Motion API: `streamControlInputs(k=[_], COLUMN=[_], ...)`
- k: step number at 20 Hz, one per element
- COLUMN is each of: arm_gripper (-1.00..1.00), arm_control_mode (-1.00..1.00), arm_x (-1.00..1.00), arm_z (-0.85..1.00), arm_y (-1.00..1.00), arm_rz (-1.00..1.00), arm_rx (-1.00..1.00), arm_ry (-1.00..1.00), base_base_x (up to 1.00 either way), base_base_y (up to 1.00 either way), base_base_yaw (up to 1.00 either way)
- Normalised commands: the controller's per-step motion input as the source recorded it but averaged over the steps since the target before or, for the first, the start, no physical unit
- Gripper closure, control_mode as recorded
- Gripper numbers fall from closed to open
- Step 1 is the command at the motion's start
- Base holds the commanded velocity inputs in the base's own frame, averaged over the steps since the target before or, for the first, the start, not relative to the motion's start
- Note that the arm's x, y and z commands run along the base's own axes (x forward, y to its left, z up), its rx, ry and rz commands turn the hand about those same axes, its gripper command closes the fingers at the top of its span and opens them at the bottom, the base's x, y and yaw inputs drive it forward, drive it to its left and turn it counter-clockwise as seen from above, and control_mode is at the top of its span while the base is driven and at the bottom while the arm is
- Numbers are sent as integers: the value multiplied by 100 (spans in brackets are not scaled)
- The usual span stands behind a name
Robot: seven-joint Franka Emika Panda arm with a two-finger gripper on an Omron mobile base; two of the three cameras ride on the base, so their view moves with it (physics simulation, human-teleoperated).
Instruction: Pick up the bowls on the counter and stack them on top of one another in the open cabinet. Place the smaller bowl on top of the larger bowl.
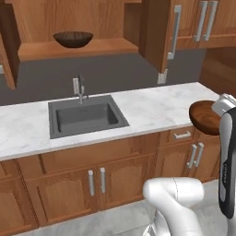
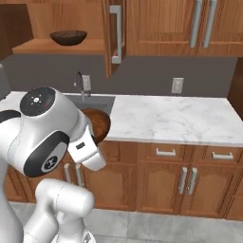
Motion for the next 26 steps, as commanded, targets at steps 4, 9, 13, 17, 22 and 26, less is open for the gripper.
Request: streamControlInputs(k=[4, 9, 13, 17, 22, 26], arm_gripper=[100, 100, 100, 100, 100, 100], arm_control_mode=[100, 100, 100, 100, 100, 100], arm_x=[0, 0, 0, 0, 0, 0], arm_z=[0, 0, 0, 0, 0, 0], arm_y=[0, 0, 0, 0, 0, 0], arm_rz=[0, 0, 0, 0, 0, 0], arm_rx=[0, 0, 0, 0, 0, 0], arm_ry=[0, 0, 0, 0, 0, 0], base_base_x=[-11, -13, -10, -1, 0, 7], base_base_y=[59, 41, 34, 40, 46, 51], base_base_yaw=[5, 14, 17, 14, 11, 7])
